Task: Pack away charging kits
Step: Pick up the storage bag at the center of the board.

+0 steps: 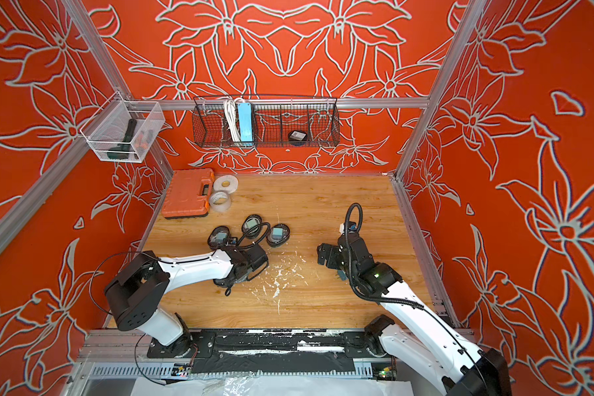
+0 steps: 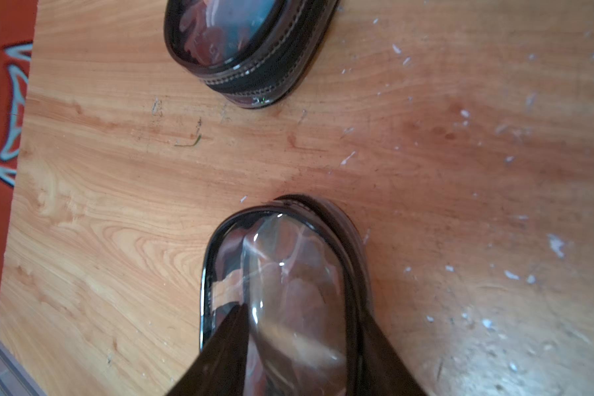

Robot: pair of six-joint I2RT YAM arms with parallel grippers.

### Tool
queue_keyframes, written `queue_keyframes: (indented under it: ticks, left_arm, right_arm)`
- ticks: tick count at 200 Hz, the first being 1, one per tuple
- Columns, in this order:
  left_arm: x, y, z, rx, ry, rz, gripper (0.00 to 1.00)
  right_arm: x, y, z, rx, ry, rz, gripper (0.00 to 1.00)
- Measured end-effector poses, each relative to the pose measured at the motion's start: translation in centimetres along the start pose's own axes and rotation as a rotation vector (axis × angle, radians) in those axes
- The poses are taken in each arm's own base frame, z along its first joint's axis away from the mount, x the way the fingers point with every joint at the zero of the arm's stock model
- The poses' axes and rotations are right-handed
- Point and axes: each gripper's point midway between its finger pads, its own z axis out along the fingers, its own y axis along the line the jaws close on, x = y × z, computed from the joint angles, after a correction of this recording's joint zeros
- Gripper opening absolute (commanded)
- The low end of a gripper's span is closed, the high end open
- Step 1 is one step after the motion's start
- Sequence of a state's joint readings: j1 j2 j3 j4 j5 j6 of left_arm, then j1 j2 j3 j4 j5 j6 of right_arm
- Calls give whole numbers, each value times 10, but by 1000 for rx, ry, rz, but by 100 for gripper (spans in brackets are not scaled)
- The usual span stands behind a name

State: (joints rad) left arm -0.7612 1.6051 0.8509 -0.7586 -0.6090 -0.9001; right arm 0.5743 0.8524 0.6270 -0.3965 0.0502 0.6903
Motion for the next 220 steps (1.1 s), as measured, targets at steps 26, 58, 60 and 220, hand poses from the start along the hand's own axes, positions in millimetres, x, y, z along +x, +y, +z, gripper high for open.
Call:
queue_keyframes:
  ticks: [26,58,60,220]
  left_arm:
    - [-2,2,0,-15,-8,-2,14]
    - [-5,3,-2,-23,-16,-10,0]
    - [-6,3,-2,-21,-18,-12,0]
    - [-24,-80,-117,585,-191,64,0]
  right_arm:
    - [0,0,0,-2,2,0,97]
    - [2,-1,2,5,10,-1,96]
    - [2,-1,2,6,11,0,95]
    - [34,-94,49,512,219,88,62]
